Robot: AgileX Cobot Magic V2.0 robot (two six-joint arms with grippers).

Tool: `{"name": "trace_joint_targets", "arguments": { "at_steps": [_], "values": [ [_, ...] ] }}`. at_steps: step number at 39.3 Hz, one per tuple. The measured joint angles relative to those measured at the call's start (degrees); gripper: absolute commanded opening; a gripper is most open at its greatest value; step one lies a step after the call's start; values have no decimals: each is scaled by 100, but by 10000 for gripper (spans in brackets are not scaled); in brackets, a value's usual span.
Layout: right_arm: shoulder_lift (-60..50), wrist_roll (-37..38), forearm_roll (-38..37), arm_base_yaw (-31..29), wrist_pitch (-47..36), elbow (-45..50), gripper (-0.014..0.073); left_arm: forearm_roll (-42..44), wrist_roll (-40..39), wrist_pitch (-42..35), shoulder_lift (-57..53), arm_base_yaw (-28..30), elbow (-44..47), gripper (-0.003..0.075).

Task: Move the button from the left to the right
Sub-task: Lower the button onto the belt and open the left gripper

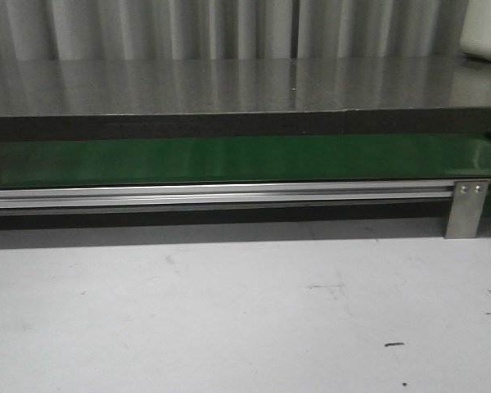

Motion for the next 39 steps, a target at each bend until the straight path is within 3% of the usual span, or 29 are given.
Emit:
{"name": "trace_joint_targets", "arguments": {
  "at_steps": [7, 17, 32, 39],
  "values": [
    [0, 0, 0, 0, 0, 0, 645, -23, 0, 10, -297, -83, 258, -21],
    [0, 0, 0, 0, 0, 0, 645, 71, -10, -66, -1496, -83, 1507, -21],
    [0, 0, 0, 0, 0, 0, 645, -177, -11, -3060, -4631, -660, 5236, -21],
    [0, 0, 0, 0, 0, 0, 645, -207, -11, -3983, -6162, -950, 6848, -21]
  ]
}}
